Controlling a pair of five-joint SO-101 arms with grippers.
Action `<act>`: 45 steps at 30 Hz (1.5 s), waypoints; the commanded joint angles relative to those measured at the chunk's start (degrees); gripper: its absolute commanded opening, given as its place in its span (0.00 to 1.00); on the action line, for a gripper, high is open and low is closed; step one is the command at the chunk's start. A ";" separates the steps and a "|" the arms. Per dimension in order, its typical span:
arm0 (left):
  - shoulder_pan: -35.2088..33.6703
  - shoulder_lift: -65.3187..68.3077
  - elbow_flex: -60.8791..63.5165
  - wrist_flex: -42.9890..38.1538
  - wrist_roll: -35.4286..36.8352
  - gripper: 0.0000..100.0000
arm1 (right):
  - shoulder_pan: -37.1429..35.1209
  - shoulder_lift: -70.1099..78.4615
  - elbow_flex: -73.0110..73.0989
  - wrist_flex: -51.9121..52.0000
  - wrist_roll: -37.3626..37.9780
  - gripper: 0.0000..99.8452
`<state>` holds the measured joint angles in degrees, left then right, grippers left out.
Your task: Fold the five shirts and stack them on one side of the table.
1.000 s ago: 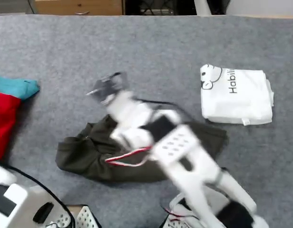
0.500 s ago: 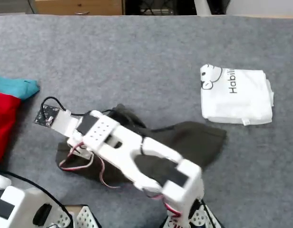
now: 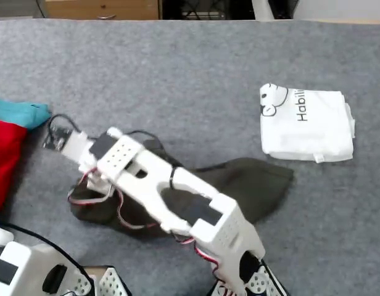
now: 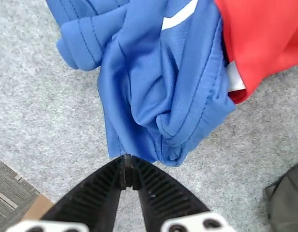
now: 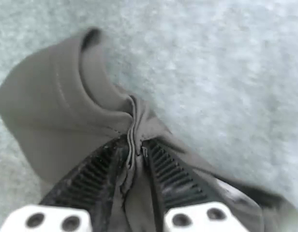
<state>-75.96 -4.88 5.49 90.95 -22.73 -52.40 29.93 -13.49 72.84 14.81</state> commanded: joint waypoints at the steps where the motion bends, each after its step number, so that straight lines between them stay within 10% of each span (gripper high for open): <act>1: 0.92 0.88 -2.15 -0.44 -0.70 0.03 | 6.33 -5.41 -7.87 4.31 -0.44 0.01; 11: 13.58 8.26 -2.59 5.63 -3.08 0.03 | 28.31 -9.63 -21.58 9.76 -5.10 0.01; 22: 54.64 8.09 3.30 9.85 4.22 0.03 | 40.00 -6.46 -20.79 -5.63 -6.59 0.02; 31: 82.51 8.09 -4.88 9.76 13.19 0.17 | 50.99 -4.26 -27.65 -0.53 -10.02 0.49; 45: 106.68 25.76 -33.71 -0.53 34.29 0.17 | 75.60 -8.48 -42.59 22.86 -14.51 0.23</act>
<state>27.78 15.08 -22.90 93.32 9.36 18.64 24.84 -52.88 88.92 1.01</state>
